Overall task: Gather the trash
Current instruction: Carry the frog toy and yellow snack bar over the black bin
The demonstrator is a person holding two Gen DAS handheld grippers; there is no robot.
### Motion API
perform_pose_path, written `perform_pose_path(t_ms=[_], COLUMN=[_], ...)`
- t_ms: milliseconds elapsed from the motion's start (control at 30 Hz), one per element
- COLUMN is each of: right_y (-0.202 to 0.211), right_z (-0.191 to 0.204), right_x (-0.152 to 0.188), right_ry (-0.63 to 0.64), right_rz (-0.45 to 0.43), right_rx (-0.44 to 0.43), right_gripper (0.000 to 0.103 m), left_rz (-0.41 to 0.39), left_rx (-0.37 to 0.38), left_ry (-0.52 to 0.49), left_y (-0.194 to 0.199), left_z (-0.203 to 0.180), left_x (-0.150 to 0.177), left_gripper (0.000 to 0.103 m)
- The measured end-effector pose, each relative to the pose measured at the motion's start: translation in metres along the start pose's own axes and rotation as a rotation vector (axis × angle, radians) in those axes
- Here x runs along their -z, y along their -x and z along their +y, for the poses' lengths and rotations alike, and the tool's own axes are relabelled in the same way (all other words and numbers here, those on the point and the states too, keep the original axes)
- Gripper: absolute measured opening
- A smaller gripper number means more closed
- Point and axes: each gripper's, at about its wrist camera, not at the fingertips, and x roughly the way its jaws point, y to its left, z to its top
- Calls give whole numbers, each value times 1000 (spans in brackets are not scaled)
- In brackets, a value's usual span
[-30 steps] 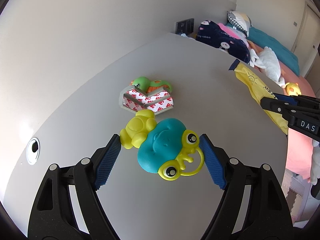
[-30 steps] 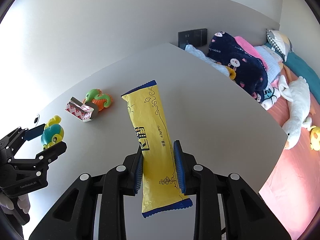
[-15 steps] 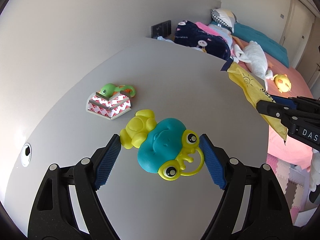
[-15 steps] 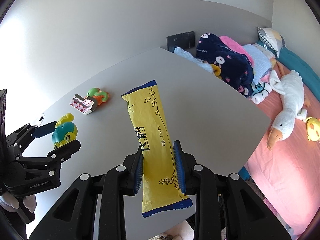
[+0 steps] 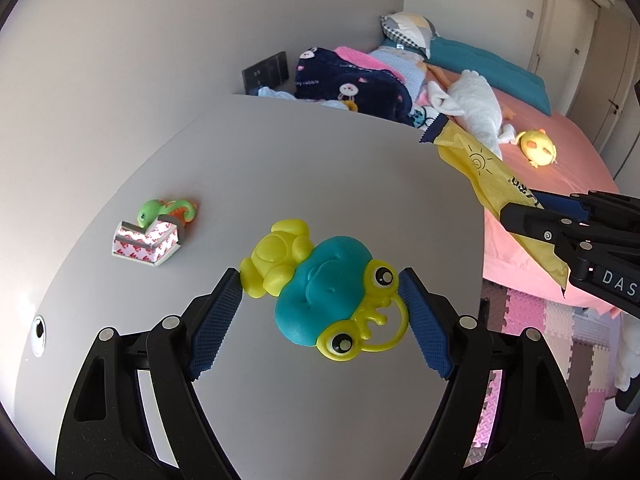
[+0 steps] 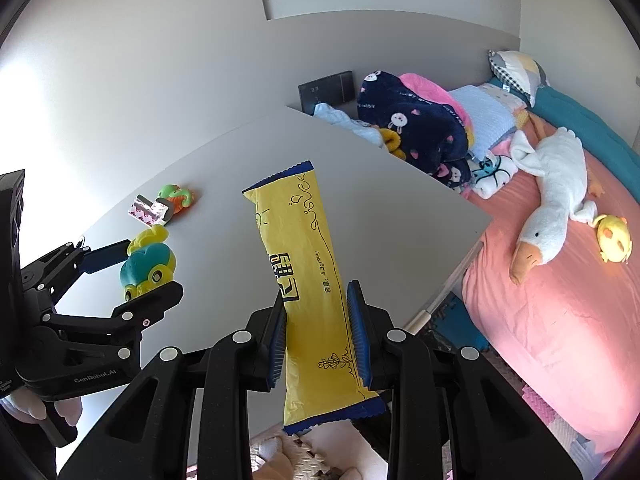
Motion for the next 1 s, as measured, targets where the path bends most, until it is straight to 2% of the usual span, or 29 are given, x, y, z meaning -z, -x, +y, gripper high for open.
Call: perform_pose_path(t_ms=[1000], right_y=[61], right_z=[-132], right_x=[44], right_ry=[-189], right_rz=[-44], right_rx=[152], right_gripper=[30], left_rz=[-14], left_rx=[163], left_ry=[-204], left_y=[-20], left_z=[-150], left_x=[-35], left_gripper=[77])
